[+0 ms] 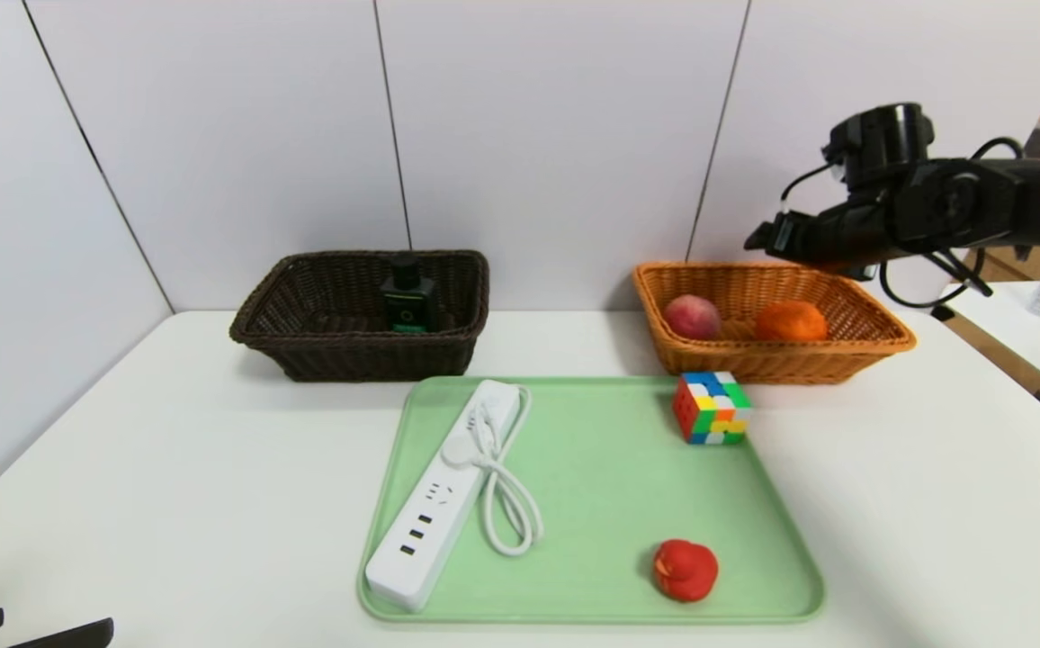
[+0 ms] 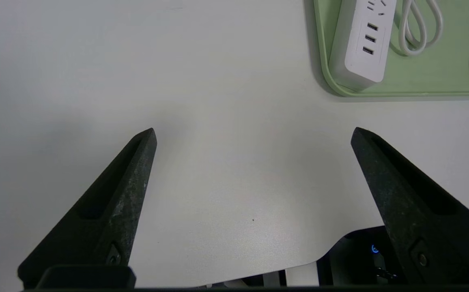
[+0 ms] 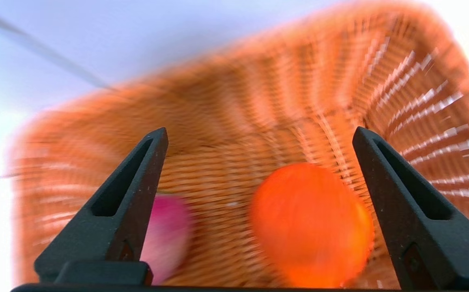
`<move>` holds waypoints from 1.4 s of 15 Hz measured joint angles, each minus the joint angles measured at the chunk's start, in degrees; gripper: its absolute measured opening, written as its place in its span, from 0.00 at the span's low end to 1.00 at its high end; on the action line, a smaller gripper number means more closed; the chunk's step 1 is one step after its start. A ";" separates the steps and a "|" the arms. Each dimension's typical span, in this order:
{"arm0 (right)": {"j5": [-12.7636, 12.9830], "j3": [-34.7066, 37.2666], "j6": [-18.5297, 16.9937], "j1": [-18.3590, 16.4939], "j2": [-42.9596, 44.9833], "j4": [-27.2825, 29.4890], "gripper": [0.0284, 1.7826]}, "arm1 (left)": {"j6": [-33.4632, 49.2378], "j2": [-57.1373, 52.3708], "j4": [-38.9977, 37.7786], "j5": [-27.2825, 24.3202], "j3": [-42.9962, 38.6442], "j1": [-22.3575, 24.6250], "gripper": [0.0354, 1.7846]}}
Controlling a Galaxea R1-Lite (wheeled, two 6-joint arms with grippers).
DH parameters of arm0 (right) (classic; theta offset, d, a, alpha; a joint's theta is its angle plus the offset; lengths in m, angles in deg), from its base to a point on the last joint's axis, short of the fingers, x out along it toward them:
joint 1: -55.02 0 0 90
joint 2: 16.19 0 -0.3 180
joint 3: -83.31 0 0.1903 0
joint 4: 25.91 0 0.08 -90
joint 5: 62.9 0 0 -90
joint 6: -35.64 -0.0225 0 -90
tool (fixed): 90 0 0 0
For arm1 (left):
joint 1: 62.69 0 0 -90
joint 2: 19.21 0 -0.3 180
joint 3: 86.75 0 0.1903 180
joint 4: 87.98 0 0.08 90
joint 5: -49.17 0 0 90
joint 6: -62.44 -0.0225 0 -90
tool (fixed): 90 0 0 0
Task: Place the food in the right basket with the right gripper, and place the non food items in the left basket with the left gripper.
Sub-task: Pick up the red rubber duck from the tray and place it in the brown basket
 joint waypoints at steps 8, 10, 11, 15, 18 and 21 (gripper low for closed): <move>-9.91 5.01 -4.07 9.05 24.98 15.66 0.93 | 1.17 1.66 0.04 -0.18 4.91 0.00 0.94; -17.41 8.59 -5.71 11.33 29.49 16.32 0.94 | 2.77 3.69 0.61 -1.27 8.74 -0.02 0.94; -17.75 9.42 -6.23 12.43 31.12 16.29 0.94 | 3.29 4.85 1.35 -1.71 10.90 -0.05 0.94; -15.07 10.93 -11.79 13.79 34.46 16.57 0.95 | 5.13 11.12 3.01 -2.01 19.38 -4.79 0.94; -7.73 16.97 -8.37 16.74 36.28 16.81 0.95 | 9.30 16.99 3.25 -1.67 26.03 -11.08 0.94; 0.68 21.00 -5.97 19.25 37.35 20.43 0.95 | 12.93 23.55 5.07 -1.54 33.28 -17.91 0.94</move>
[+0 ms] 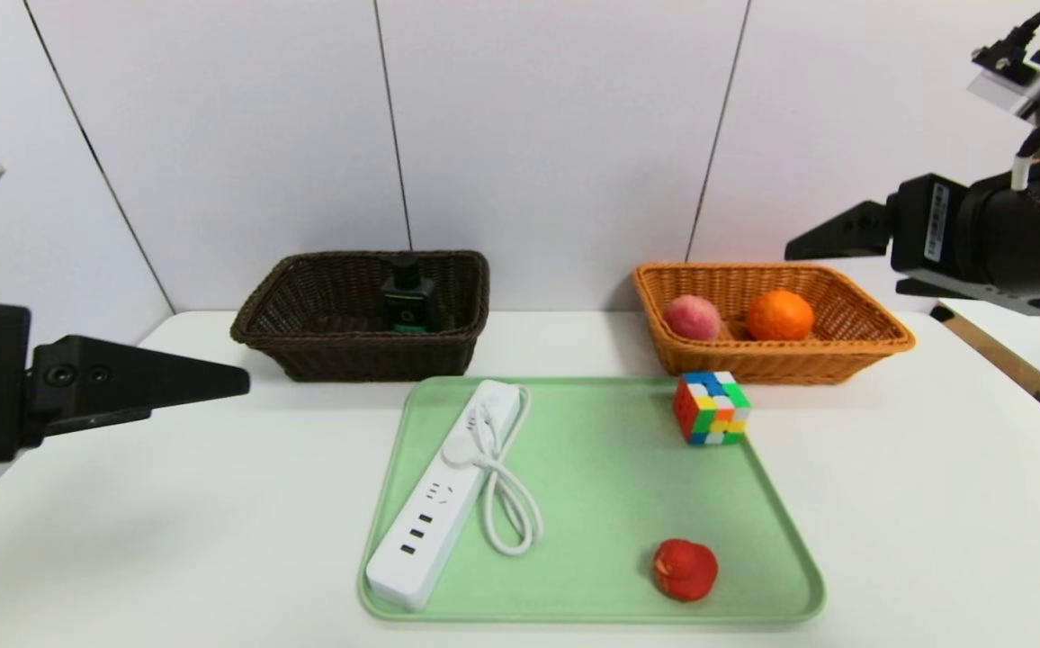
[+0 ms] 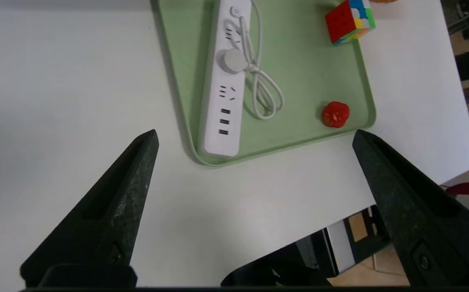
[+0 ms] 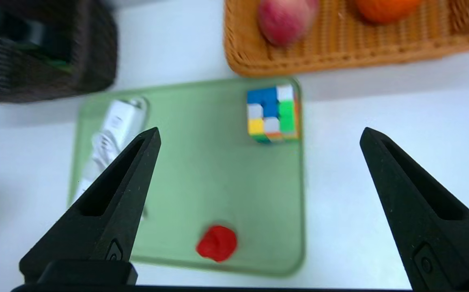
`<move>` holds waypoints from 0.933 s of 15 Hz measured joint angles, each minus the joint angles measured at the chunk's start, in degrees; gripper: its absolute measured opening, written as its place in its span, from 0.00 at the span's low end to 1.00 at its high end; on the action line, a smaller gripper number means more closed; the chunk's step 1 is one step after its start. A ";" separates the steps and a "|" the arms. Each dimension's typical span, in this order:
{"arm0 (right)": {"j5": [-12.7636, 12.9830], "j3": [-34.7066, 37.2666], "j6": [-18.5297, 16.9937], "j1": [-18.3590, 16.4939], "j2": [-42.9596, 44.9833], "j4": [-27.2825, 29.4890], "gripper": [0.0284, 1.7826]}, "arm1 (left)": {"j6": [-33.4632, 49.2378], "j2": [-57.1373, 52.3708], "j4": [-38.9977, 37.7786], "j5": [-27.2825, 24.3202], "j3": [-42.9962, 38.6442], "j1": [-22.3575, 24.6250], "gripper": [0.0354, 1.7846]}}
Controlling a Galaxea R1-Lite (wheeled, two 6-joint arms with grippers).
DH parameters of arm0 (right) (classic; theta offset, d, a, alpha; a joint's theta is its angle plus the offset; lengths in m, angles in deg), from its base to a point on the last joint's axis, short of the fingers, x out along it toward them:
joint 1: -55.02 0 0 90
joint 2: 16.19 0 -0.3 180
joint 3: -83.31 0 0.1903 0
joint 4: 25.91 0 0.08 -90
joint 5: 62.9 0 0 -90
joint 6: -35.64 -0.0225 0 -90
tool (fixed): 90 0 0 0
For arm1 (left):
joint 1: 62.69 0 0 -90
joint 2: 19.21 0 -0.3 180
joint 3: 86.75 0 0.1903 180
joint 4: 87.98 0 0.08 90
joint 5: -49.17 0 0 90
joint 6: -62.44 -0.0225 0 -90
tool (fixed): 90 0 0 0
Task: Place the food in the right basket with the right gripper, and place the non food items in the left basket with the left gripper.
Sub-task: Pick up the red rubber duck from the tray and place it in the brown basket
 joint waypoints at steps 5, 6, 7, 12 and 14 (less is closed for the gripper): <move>1.16 4.29 0.51 0.49 1.18 3.58 0.95 | -4.38 9.12 -3.94 0.02 3.80 -11.85 0.94; 1.16 4.46 0.44 0.49 1.43 3.57 0.95 | -7.34 10.67 -7.17 -0.13 1.89 -12.87 0.94; 1.24 4.51 0.29 0.46 1.51 3.16 0.95 | -9.76 11.98 -11.40 -0.67 -0.80 -13.62 0.94; 0.77 4.44 -0.23 -0.91 1.24 -1.68 0.95 | -23.78 19.48 -43.03 -14.42 -20.19 -15.52 0.94; 0.69 4.44 -0.43 -1.13 0.77 -2.38 0.95 | -27.10 24.50 -55.44 -18.47 -24.02 -16.13 0.94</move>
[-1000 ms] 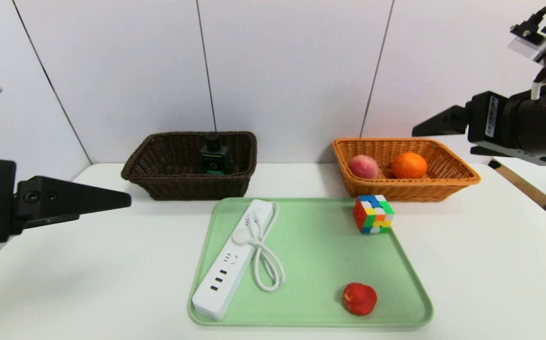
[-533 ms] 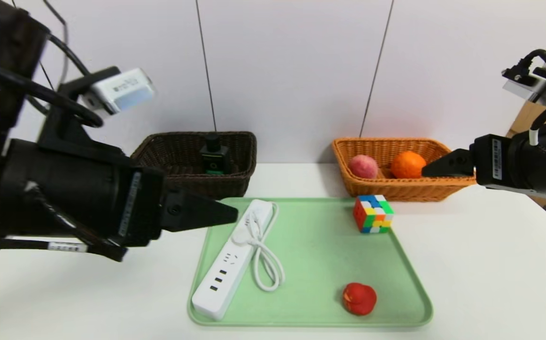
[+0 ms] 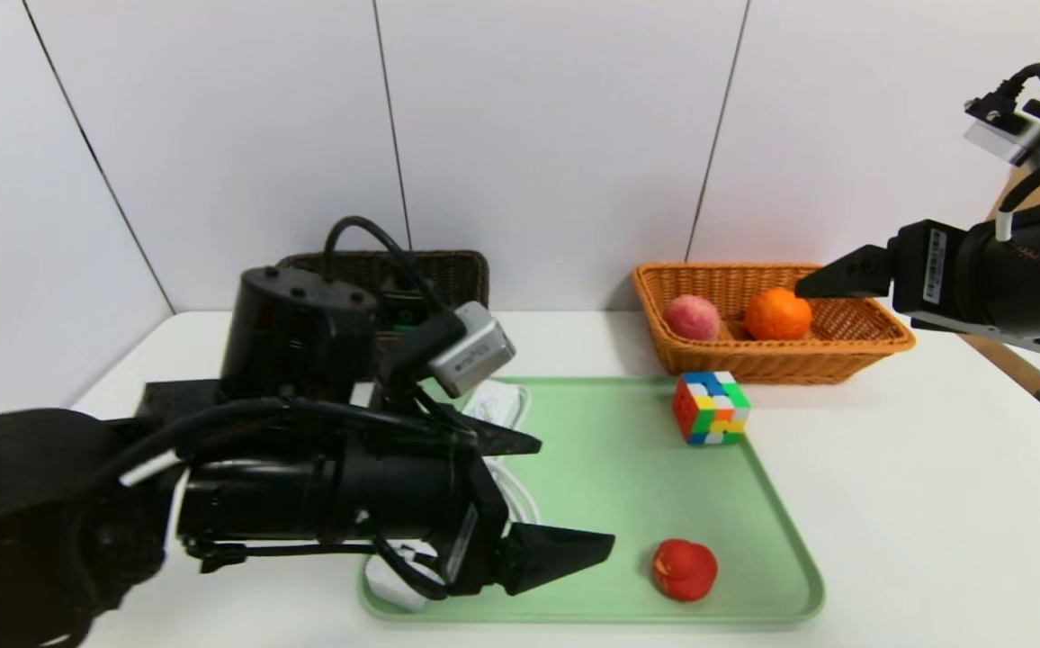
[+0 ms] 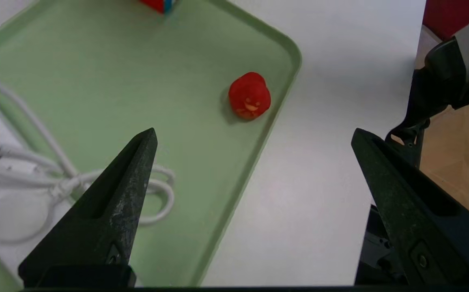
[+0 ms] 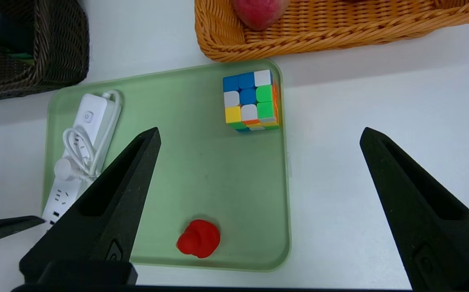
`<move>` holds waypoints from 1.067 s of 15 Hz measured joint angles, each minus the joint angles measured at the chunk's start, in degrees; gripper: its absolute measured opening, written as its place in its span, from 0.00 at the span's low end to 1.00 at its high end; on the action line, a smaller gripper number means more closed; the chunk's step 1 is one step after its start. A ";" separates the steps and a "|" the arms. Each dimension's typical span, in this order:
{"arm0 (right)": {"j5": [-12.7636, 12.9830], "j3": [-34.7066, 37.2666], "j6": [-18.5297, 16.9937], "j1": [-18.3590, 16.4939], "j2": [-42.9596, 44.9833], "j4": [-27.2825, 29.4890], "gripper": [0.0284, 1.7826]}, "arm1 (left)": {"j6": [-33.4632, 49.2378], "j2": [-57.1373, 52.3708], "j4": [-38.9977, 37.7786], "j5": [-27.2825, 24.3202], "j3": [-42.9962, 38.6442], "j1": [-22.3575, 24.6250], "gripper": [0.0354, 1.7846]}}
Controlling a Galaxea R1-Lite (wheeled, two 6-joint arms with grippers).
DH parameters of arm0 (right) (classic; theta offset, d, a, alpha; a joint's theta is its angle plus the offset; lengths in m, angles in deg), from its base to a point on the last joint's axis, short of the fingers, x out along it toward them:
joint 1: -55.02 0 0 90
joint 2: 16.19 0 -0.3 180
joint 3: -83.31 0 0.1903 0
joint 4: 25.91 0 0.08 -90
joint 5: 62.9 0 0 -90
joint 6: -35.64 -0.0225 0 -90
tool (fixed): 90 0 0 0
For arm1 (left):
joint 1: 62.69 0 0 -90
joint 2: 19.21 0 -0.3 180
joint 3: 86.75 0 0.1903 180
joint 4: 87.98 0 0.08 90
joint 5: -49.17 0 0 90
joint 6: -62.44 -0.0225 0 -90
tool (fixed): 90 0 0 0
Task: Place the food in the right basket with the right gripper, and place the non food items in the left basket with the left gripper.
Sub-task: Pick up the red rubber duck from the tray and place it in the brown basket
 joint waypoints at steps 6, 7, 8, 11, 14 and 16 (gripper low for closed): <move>-0.23 2.58 7.58 -0.66 -2.82 -2.78 0.95 | -3.62 14.67 -21.49 -1.30 -2.62 -4.00 0.94; -0.23 3.52 11.72 -1.83 -3.24 -2.86 0.95 | -4.07 16.35 -21.83 -1.33 -2.21 -4.57 0.94; -0.28 4.11 15.47 -3.04 -3.74 -2.84 0.95 | -4.34 17.69 -21.83 -1.35 -1.51 -4.91 0.94; -0.89 4.73 19.16 -4.25 -5.78 -2.69 0.95 | -5.19 20.44 -20.00 -1.41 1.30 -5.55 0.94; -1.55 4.44 19.21 -5.05 -7.85 -3.00 0.95 | -5.72 21.66 -14.84 -1.49 4.55 -6.01 0.94; -1.61 3.91 19.30 -5.71 -8.79 -3.02 0.95 | -5.74 22.08 -14.14 -1.49 5.55 -6.69 0.94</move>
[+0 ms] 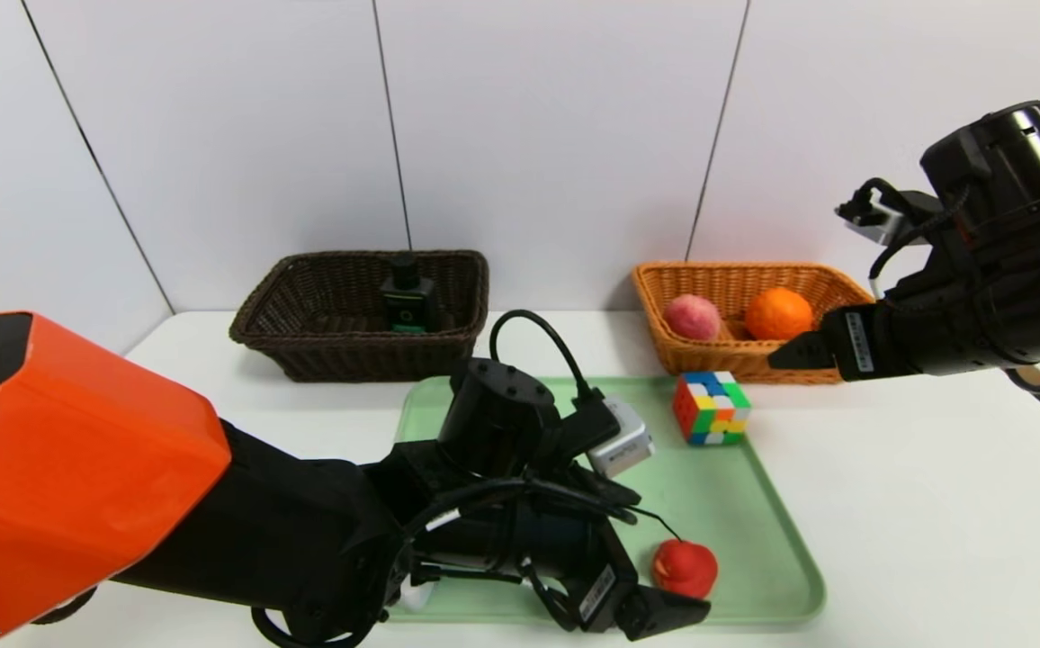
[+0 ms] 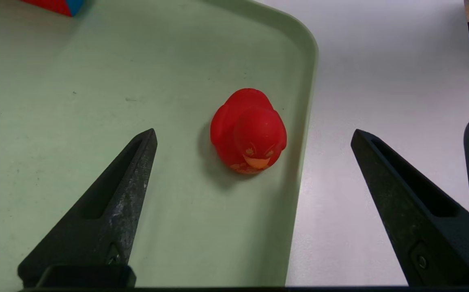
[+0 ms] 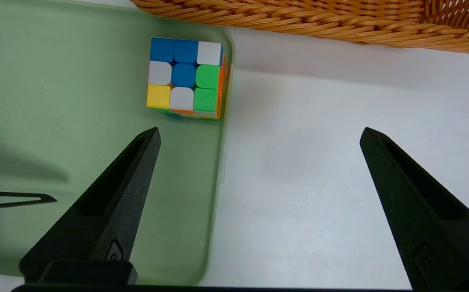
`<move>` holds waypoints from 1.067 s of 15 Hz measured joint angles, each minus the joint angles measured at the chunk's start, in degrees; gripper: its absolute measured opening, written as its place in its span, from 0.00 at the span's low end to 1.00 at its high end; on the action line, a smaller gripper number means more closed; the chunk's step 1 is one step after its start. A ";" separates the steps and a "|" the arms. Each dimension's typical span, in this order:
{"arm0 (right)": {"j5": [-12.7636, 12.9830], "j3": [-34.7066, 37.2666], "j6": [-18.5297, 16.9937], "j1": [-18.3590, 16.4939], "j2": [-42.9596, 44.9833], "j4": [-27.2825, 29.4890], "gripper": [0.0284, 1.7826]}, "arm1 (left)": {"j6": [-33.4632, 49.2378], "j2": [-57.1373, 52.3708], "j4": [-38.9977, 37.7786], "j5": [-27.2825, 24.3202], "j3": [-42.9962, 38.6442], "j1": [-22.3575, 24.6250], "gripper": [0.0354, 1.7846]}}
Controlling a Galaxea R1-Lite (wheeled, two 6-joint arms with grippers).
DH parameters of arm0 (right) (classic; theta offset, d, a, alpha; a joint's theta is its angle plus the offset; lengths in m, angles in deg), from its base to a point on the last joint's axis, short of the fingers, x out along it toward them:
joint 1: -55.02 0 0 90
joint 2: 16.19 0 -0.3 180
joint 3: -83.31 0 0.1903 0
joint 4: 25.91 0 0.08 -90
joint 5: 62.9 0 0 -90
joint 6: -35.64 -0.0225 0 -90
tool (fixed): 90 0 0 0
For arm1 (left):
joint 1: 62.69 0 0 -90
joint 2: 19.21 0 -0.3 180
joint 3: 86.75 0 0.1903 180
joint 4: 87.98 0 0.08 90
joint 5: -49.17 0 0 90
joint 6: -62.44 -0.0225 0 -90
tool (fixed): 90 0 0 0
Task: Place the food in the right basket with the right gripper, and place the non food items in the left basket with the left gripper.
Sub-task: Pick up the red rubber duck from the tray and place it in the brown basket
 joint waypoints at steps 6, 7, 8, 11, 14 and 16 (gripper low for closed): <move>-1.10 -0.28 0.09 -1.83 -0.89 -0.09 0.95 | 0.07 1.27 2.23 -0.02 2.86 -1.68 0.94; -1.12 -0.30 0.11 -1.94 -0.94 -0.09 0.95 | 0.07 1.46 3.08 -0.02 3.66 -1.94 0.94; -1.15 -0.30 0.11 -1.93 -0.96 -0.09 0.95 | 0.07 1.68 3.97 0.00 4.49 -2.13 0.94; -1.23 -0.26 0.02 -2.07 -0.88 -0.01 0.95 | 0.09 2.47 6.49 0.00 7.24 -2.44 0.94; -1.60 -0.06 -0.02 -2.49 -0.63 0.07 0.95 | 0.11 3.39 7.50 0.00 8.35 -2.51 0.94; -1.84 -0.04 0.00 -2.79 -0.46 0.10 0.95 | 0.11 4.00 7.45 0.02 8.48 -2.54 0.94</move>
